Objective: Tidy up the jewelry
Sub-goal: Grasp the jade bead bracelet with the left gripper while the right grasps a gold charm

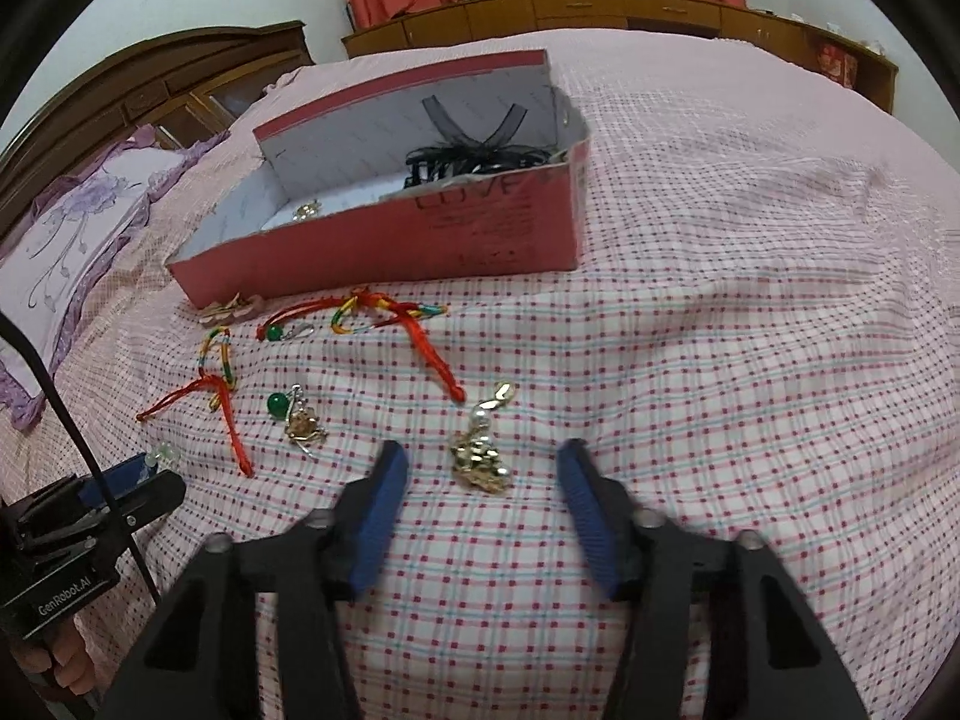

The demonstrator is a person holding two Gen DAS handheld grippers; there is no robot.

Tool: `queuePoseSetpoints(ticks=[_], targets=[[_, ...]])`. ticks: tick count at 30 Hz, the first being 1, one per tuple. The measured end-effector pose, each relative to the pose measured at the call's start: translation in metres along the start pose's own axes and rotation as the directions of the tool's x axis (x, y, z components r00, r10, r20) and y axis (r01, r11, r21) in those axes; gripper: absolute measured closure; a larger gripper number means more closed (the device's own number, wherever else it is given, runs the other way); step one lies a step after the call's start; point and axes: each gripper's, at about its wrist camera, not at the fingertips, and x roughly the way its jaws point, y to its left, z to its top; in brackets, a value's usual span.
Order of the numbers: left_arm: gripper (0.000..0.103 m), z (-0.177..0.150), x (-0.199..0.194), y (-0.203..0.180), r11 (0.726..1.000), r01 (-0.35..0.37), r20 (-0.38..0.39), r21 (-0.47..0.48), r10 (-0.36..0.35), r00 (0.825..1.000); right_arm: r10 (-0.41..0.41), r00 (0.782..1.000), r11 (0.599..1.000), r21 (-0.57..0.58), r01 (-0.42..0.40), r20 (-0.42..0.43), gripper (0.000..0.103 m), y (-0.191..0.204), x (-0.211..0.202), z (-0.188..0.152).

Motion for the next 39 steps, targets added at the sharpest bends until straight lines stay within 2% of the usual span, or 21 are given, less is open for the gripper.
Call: queuePoseSetpoints(ticks=[3, 9, 10, 11, 14, 25, 32, 39], targets=[[0.078, 0.001, -0.003, 0.001, 1.000, 0.005, 0.006, -0.002, -0.005, 1.000, 0.004, 1.000, 0.999, 0.042, -0.004, 0.002, 0.084, -0.010, -0.003, 0.000], [0.084, 0.000, -0.014, 0.012, 0.998, 0.046, 0.013, -0.047, -0.045, 0.999, 0.024, 1.000, 0.999, 0.033, -0.025, 0.006, 0.085, -0.011, -0.011, 0.000], [0.097, 0.000, -0.017, 0.014, 0.997, 0.050, 0.017, -0.052, -0.049, 0.999, 0.030, 1.000, 0.999, 0.034, -0.030, 0.008, 0.085, -0.010, -0.013, 0.000], [0.103, 0.000, -0.019, 0.015, 0.997, 0.049, 0.018, -0.052, -0.048, 0.999, 0.035, 0.999, 0.999, 0.036, -0.036, 0.010, 0.085, -0.011, -0.015, -0.001], [0.103, 0.000, -0.026, 0.016, 0.995, 0.077, 0.026, -0.069, -0.075, 0.997, 0.058, 0.998, 0.997, 0.046, -0.059, 0.021, 0.085, -0.013, -0.026, -0.004], [0.103, 0.005, -0.052, 0.012, 0.994, 0.100, 0.082, -0.042, -0.096, 0.992, 0.096, 0.991, 0.994, 0.041, -0.100, 0.095, 0.085, -0.011, -0.062, 0.000], [0.103, 0.018, -0.066, 0.007, 0.994, 0.109, 0.134, -0.030, -0.104, 0.986, 0.125, 0.981, 0.991, 0.025, -0.130, 0.145, 0.085, -0.005, -0.080, 0.009], [0.103, 0.038, -0.071, -0.002, 0.993, 0.116, 0.183, 0.001, -0.114, 0.976, 0.130, 0.965, 0.991, -0.040, -0.125, 0.225, 0.085, 0.012, -0.095, 0.023]])
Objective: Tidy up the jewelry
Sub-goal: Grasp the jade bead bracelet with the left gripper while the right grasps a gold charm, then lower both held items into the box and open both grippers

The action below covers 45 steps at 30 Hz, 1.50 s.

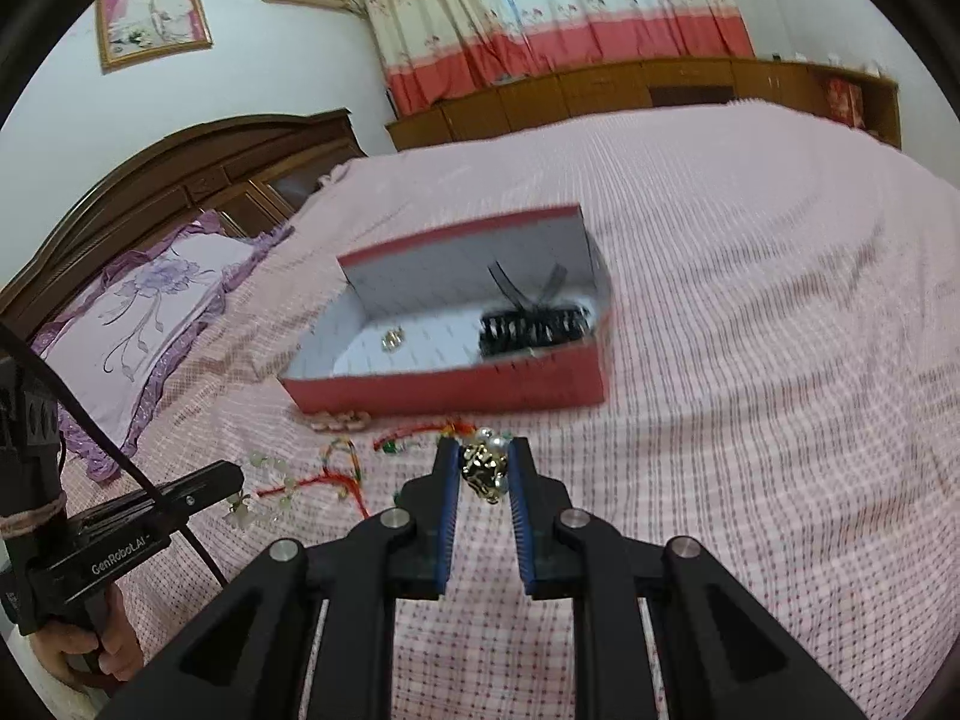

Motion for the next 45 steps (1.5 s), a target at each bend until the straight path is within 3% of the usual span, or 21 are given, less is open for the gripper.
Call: queuePoseSetpoints(ticks=[12, 22, 40, 45], targets=[[0.103, 0.039, 0.003, -0.008, 1.000, 0.003, 0.129, 0.022, -0.006, 0.992, 0.014, 0.995, 0.999, -0.049, -0.009, 0.101, 0.085, 0.018, 0.010, 0.031], [0.103, 0.075, 0.011, -0.004, 0.999, -0.031, 0.260, 0.030, 0.022, 0.965, -0.003, 0.986, 0.999, -0.045, 0.011, 0.165, 0.085, 0.016, 0.030, 0.058], [0.103, 0.099, 0.083, 0.020, 0.988, -0.156, 0.318, -0.023, 0.155, 0.935, -0.112, 0.973, 0.989, -0.068, 0.128, 0.201, 0.085, -0.008, 0.108, 0.092], [0.103, 0.104, 0.107, 0.028, 0.982, -0.187, 0.298, -0.030, 0.188, 0.936, -0.139, 0.971, 0.985, -0.071, 0.155, 0.192, 0.085, -0.016, 0.128, 0.094]])
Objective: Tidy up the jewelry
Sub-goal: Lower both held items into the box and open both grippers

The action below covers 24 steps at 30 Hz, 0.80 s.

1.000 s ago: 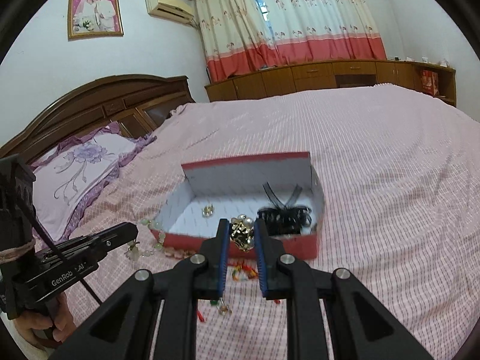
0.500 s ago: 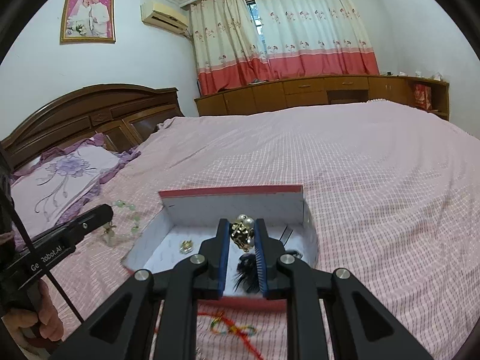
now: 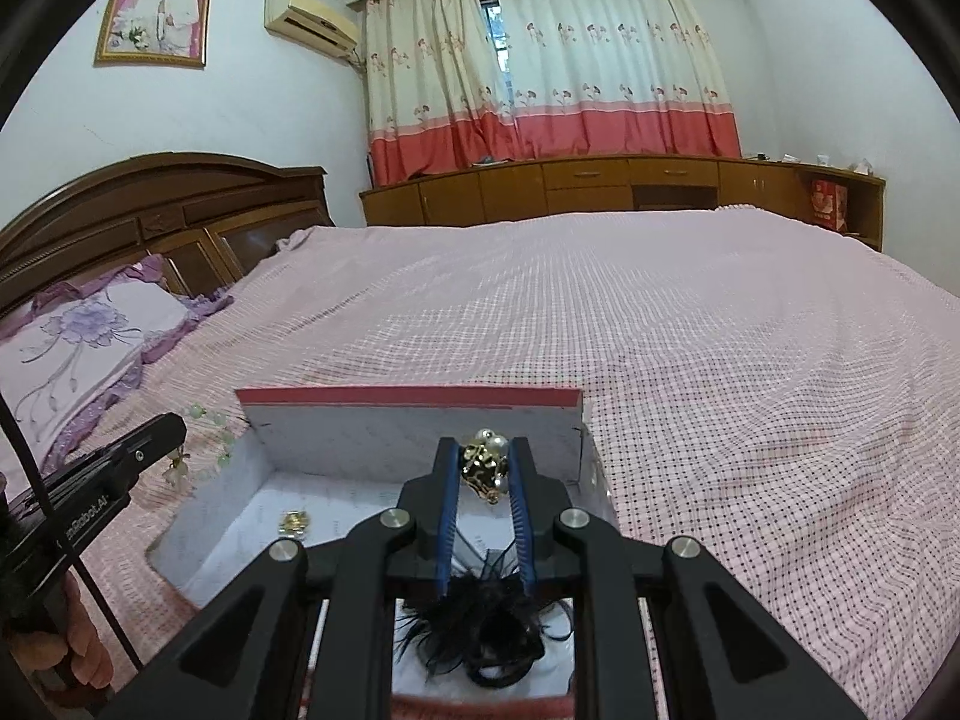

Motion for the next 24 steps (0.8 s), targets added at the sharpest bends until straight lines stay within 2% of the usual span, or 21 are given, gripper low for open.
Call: queuePoseSetpoints(ticks=[10, 15, 17, 19, 21, 24], targets=[[0.103, -0.010, 0.029, 0.002, 1.000, -0.025, -0.094, 0.006, 0.025, 0.995, -0.028, 0.997, 1.000, 0.010, 0.029, -0.074, 0.085, -0.006, 0.036, -0.011], [0.103, -0.014, 0.038, 0.000, 1.000, 0.005, -0.148, 0.004, -0.005, 0.989, -0.018, 0.993, 1.000, 0.016, 0.020, -0.116, 0.084, -0.006, 0.047, -0.015], [0.099, -0.014, 0.038, -0.001, 1.000, 0.020, -0.156, 0.004, -0.019, 0.988, -0.012, 0.992, 1.000, 0.021, 0.015, -0.127, 0.083, -0.007, 0.049, -0.015], [0.079, -0.014, 0.035, -0.004, 0.999, 0.035, -0.157, 0.003, -0.034, 0.987, -0.006, 0.991, 1.000, 0.027, 0.010, -0.136, 0.078, -0.007, 0.050, -0.015], [0.070, -0.014, 0.030, -0.006, 0.999, 0.038, -0.148, 0.004, -0.037, 0.988, 0.007, 0.990, 0.999, 0.037, -0.002, -0.142, 0.069, -0.007, 0.049, -0.014], [0.069, -0.011, 0.022, -0.008, 0.999, 0.047, -0.148, 0.009, -0.045, 0.988, 0.016, 0.991, 0.999, 0.034, -0.012, -0.131, 0.065, -0.004, 0.043, -0.012]])
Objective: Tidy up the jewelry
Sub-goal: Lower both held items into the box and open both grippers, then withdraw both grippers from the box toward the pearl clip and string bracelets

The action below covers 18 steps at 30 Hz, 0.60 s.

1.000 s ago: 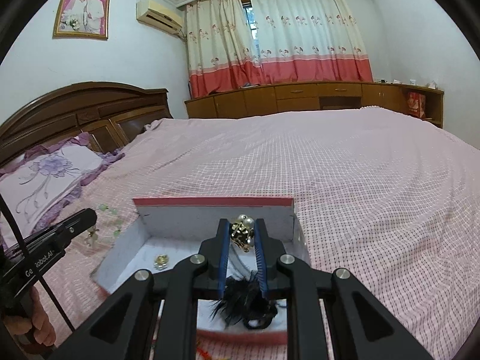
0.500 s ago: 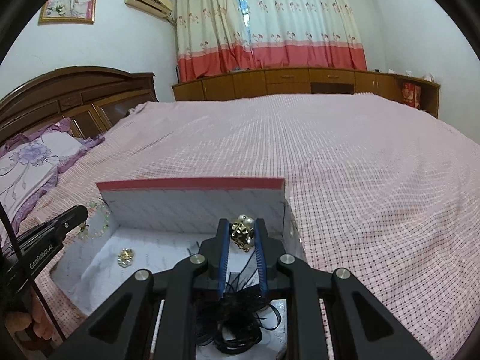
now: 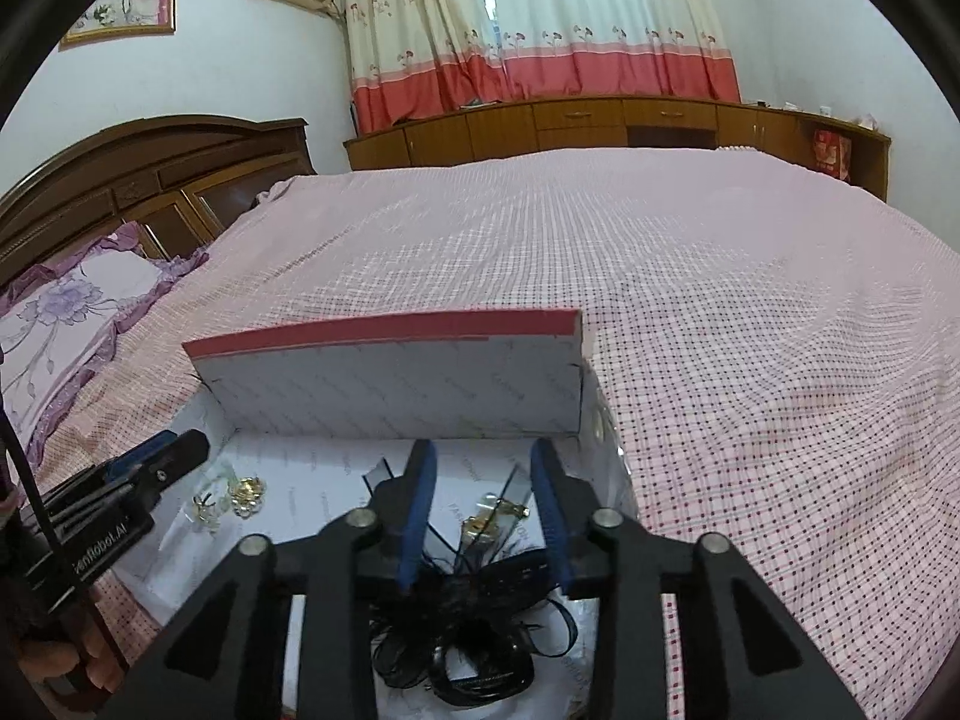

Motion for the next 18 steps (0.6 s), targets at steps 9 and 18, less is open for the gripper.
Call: queuePoseSetpoints(ticks=[9, 18], targets=[[0.065, 0.003, -0.027, 0.010, 0.998, 0.034, -0.042, -0.050, -0.036, 0.998, 0.053, 0.998, 0.998, 0.029, -0.054, 0.043, 0.059, -0.001, -0.039, 0.008], [0.063, -0.012, -0.059, 0.018, 0.994, 0.057, -0.072, -0.091, -0.064, 0.995, 0.069, 0.995, 0.996, 0.051, -0.073, 0.066, 0.058, -0.003, -0.082, 0.007]])
